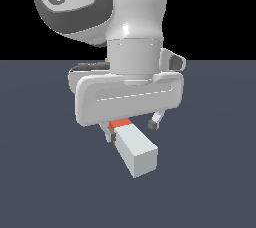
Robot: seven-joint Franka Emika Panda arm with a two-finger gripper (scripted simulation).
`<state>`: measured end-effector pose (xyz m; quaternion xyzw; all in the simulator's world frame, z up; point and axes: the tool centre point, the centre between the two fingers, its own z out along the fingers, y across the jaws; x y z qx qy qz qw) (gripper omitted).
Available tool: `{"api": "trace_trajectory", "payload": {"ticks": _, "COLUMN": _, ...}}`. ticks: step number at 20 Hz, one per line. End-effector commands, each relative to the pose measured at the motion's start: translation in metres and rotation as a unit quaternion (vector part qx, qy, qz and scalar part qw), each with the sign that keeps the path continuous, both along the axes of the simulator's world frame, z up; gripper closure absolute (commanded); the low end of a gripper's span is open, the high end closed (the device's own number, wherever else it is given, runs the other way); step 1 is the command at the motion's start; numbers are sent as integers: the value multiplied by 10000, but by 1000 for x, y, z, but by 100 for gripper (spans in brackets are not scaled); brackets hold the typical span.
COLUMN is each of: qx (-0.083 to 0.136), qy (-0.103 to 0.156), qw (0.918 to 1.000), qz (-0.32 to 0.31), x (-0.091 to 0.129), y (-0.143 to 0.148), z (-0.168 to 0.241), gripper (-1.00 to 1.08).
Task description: Insert the peg into the horizontal hole in a box.
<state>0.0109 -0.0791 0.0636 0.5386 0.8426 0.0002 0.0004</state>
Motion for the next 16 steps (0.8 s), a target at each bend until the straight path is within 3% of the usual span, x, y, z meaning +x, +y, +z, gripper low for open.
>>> {"api": "trace_trajectory", "payload": {"ticks": 1, "qx": 1, "qy": 6, "qw": 10000, "qz": 7, "x": -1, "y": 0, "z": -11, "gripper": -92}}
{"api": "trace_trajectory", "payload": {"ticks": 11, "qx": 1, "qy": 4, "qw": 10000, "qz": 17, "x": 1, "y": 0, "z": -40, "gripper": -92}}
{"api": "trace_trajectory", "payload": {"ticks": 12, "qx": 1, "qy": 4, "qw": 10000, "qz": 17, "x": 1, "y": 0, "z": -40, "gripper": 108}}
{"api": "trace_trajectory", "payload": {"ticks": 16, "qx": 1, "qy": 4, "qw": 10000, "qz": 17, "x": 1, "y": 0, "z": -40, "gripper": 108}}
